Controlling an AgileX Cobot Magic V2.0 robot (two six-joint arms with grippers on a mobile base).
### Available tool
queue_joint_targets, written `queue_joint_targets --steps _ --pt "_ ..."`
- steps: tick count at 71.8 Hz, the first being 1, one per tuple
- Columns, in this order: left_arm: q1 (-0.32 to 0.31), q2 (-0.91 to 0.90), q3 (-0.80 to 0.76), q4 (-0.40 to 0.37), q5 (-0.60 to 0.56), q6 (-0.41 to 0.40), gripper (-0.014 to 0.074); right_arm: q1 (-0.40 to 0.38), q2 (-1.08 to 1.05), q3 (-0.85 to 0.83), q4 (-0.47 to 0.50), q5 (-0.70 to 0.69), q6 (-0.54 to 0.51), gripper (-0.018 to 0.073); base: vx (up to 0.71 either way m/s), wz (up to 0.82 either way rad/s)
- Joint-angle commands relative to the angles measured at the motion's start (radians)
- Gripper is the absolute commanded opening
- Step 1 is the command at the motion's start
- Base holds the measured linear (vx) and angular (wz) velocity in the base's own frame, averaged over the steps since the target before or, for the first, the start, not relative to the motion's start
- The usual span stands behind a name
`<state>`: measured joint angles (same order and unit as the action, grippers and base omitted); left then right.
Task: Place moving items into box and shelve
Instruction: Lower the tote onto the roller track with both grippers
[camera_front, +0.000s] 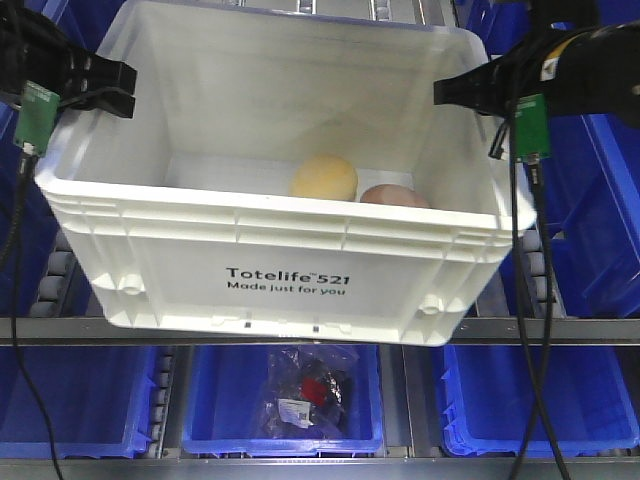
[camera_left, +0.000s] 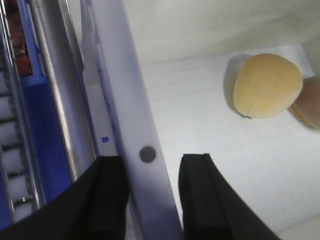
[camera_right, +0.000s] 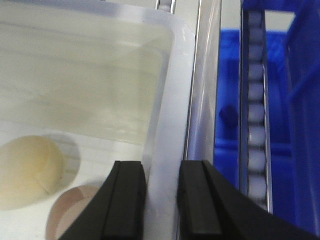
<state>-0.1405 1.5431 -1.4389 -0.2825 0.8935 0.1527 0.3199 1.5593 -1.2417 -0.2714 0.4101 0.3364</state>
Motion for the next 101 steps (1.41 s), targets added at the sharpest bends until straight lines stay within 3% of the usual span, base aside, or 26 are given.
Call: queue_joint_targets --steps 1,15,23,40,47,53,67,74,83,93,101 --pt "-0.024 -0.022 -0.044 -0.164 -0.211 0.032 0.0003 0.018 -0.002 -0.042 -0.038 -0.292 -0.020 -0.0004 0.00 0.00" --pt "-0.024 0.053 -0.044 -0.164 -0.332 0.032 0.0003 0.015 0.093 -0.054 -0.089 -0.472 -0.020 -0.0004 0.00 0.00" --pt "-0.024 0.095 -0.044 -0.166 -0.402 0.032 0.0003 0.015 0.149 -0.084 -0.089 -0.464 -0.023 -0.0004 0.00 0.00" --pt "-0.024 0.142 -0.044 -0.181 -0.402 0.031 0.0027 0.015 0.157 -0.093 -0.081 -0.375 -0.010 0.0016 0.00 0.00" --pt "-0.024 0.143 -0.044 -0.187 -0.407 0.026 0.0091 0.015 0.145 -0.093 -0.073 -0.330 -0.009 0.0081 0.00 0.00" --pt "-0.024 0.142 -0.047 -0.241 -0.392 0.024 0.0177 0.015 0.135 -0.093 -0.079 -0.312 -0.012 0.0183 0.00 0.00" --pt "-0.024 0.144 -0.047 -0.252 -0.381 0.057 0.0487 0.015 0.107 -0.093 -0.103 -0.316 -0.018 0.0512 0.00 0.00" --pt "-0.024 0.139 -0.047 -0.248 -0.370 0.076 0.0612 0.015 0.087 -0.093 -0.103 -0.277 -0.018 0.0625 0.00 0.00" --pt "-0.022 0.128 -0.047 -0.241 -0.405 0.145 0.0692 0.015 0.053 -0.093 -0.131 -0.210 -0.018 0.0650 0.00 0.00" --pt "-0.020 0.091 -0.047 -0.215 -0.434 0.160 0.0693 0.015 0.001 -0.093 -0.148 -0.121 -0.016 0.0614 0.00 0.00" --pt "-0.020 0.047 -0.047 -0.172 -0.394 0.157 0.0673 0.015 -0.042 -0.092 -0.147 -0.070 -0.011 0.0580 0.00 0.00"
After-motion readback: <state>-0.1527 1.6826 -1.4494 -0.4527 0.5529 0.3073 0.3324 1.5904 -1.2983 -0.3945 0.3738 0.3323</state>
